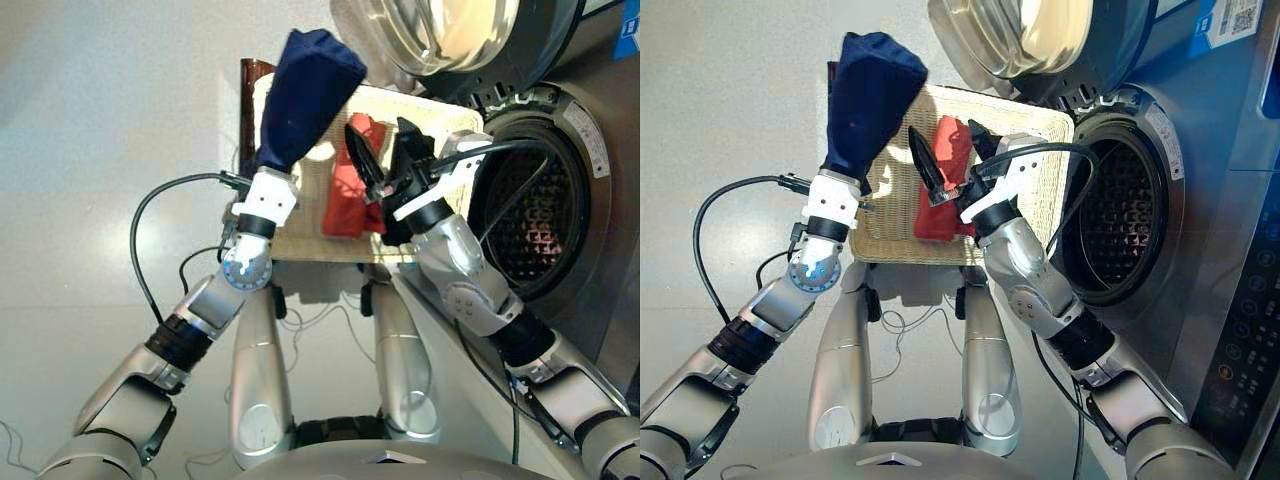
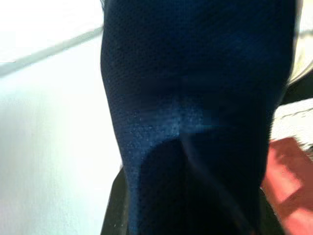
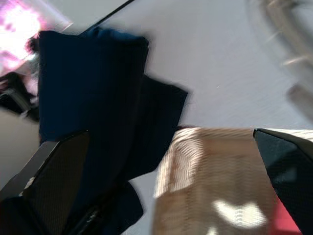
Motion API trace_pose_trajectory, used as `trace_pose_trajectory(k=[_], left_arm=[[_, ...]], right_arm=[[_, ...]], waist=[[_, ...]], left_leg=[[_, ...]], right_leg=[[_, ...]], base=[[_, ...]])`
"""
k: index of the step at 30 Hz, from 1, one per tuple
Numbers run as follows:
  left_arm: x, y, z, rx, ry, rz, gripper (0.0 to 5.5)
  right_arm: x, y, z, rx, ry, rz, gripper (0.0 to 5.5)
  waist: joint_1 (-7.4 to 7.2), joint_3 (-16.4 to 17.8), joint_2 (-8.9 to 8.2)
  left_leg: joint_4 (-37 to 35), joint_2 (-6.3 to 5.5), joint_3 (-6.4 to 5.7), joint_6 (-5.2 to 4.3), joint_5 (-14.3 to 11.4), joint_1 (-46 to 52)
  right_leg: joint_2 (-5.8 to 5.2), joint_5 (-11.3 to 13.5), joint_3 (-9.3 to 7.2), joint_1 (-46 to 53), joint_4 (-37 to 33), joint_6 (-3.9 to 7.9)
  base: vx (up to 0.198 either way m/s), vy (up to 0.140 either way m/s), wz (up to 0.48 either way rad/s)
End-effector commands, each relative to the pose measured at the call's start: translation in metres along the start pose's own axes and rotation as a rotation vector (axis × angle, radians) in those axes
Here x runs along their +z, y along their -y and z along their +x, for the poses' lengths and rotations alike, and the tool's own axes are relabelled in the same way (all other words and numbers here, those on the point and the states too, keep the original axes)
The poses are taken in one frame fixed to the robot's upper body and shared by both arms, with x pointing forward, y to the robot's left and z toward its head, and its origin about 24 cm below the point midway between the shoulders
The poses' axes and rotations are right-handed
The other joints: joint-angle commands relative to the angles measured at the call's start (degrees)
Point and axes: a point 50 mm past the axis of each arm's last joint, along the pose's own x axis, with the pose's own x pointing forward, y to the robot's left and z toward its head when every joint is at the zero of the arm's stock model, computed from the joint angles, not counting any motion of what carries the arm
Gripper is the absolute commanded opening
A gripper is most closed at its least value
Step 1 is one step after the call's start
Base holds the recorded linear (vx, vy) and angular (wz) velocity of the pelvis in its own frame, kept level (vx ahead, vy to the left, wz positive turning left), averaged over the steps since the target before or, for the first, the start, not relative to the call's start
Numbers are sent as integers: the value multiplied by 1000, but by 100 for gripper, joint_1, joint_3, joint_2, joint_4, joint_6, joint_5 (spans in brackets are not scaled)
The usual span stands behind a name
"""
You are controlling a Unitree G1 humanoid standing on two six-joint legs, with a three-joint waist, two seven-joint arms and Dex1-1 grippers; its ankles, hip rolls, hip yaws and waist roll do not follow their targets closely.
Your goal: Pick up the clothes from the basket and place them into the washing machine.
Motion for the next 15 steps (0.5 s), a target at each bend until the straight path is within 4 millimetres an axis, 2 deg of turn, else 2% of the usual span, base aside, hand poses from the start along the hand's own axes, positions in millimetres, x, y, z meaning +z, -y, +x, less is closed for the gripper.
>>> trace_pose_trajectory(k=[1,6,7,9,15], left_arm=[[50,9,8,-53,294,-9,0],[51,17,11,-99,326,31,0],[52,19,9,-108,339,43,0],[55,19,10,-106,354,46,0],[64,17,11,-105,405,49,0]], right_arm=[[38,-26,11,176,159,-3,550],[39,-39,19,240,164,-2,550],[40,-49,23,292,165,-5,550],[41,-54,26,318,169,-6,550],[40,-58,33,320,177,-12,550]], waist=[[-36,-62,180],[-14,-62,228],[-4,-62,244],[5,-62,258],[17,-62,305]], left_leg=[[252,-26,103,-228,-494,225],[284,-9,110,-241,-498,183],[295,1,124,-244,-504,169],[302,14,133,-255,-499,137],[304,8,126,-261,-447,43]], right_leg=[[-66,55,3,-198,-78,78],[-72,30,13,-243,-35,75],[-69,22,14,-258,-25,71],[-70,18,6,-294,-10,66],[-95,61,-32,-388,-11,55]], base=[[0,0,0],[0,0,0],[0,0,0],[0,0,0],[0,0,0]])
